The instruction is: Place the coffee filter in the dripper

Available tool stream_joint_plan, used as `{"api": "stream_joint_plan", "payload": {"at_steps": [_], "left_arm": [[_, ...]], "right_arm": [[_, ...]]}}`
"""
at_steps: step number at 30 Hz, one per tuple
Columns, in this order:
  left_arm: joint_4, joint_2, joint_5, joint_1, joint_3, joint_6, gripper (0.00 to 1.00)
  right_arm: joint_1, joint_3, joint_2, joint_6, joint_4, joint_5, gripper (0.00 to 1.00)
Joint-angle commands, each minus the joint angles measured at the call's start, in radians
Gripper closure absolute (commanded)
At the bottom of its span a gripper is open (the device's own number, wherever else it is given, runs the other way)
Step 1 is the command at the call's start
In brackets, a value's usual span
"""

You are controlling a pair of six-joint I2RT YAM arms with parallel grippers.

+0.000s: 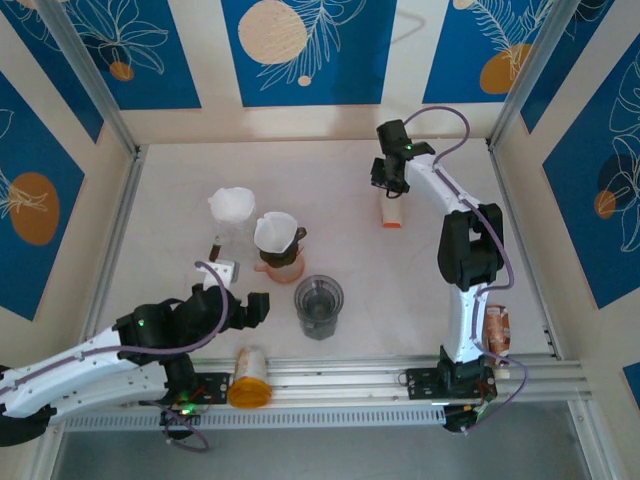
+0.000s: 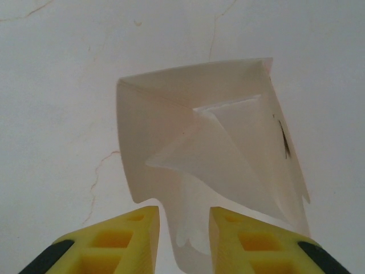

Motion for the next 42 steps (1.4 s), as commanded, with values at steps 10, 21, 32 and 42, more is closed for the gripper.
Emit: {"api": "stream_joint_plan", "payload": {"at_steps": [10,21,32,42], "left_arm": [[0.017,0.002,-0.018,0.001,-0.005,0.017,0.00],[0.026,0.009,-0.010,0.003,-0.004,0.018,0.00],[0.040,0.023,0.008,0.003,0.002,0.017,0.00],[0.039,0.035,0.019,0.004,0.010,0.010,0.00]], "right_arm": [[-0.006,0.039,0.045,0.015,-0.033,-0.009,0.77],[0.006,0.021,0.001,-0.004,-0.034,0.001,1.00],[0.029,-0.141,-0.187,-0.015,0.001,0.037,1.00],[0.064,-0.335,-0.458,-0.010,0.018,0.039,1.00]]}}
